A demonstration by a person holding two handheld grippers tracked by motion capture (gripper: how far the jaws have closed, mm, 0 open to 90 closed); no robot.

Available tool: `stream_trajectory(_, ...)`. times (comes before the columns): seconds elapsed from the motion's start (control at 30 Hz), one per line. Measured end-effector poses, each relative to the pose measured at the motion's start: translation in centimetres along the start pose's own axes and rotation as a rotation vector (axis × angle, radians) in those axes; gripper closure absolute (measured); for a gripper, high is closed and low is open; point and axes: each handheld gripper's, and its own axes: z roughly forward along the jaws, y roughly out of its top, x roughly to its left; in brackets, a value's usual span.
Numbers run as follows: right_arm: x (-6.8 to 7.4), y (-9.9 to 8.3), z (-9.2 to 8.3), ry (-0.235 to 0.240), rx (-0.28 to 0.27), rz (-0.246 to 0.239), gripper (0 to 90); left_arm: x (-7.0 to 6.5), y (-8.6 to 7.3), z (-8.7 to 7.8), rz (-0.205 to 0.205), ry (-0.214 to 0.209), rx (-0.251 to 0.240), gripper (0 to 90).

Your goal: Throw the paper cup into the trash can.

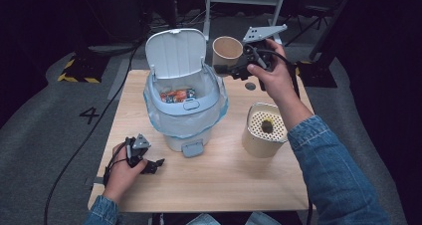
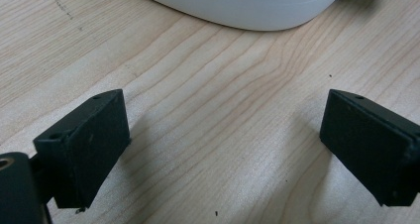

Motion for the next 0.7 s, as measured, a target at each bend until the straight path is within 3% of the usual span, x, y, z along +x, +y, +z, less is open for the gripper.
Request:
stream_trajectory(0.37, 1.7, 0.6, 3.8, 0.044, 0.033, -0.018, 29.3, 0.0, 0.0, 0.1, -0.003, -0.001, 0.001, 4.4)
stream_trajectory(0.7, 2.7, 0.6, 6.0, 0.065, 0.082, -0.008, 29.3, 0.0, 0.0, 0.1, -0.002, -0.001, 0.001, 4.4)
